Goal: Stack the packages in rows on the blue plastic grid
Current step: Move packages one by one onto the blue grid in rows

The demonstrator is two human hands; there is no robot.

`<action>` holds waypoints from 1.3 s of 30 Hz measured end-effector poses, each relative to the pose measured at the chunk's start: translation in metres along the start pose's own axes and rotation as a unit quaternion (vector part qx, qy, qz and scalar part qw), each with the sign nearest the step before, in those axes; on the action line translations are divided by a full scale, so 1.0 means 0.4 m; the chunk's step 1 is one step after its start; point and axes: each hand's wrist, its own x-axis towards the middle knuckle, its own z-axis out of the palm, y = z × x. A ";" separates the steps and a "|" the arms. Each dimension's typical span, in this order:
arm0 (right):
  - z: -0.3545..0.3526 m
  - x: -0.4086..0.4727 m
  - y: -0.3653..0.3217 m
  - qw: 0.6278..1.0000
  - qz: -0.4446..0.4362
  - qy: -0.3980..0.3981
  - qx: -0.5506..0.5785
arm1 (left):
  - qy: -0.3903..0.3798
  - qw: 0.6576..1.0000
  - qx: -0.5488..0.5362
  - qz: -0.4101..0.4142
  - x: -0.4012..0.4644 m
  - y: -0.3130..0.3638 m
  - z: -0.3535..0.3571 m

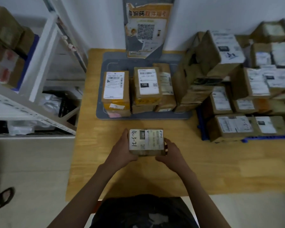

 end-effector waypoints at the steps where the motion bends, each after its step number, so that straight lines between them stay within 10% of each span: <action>1: -0.021 -0.016 0.021 1.000 0.002 0.012 0.014 | -0.007 1.000 0.005 0.014 0.002 0.028 0.017; 39: -0.608 -0.295 0.557 0.982 0.090 0.107 0.128 | -0.153 0.974 0.107 0.129 0.048 0.636 0.560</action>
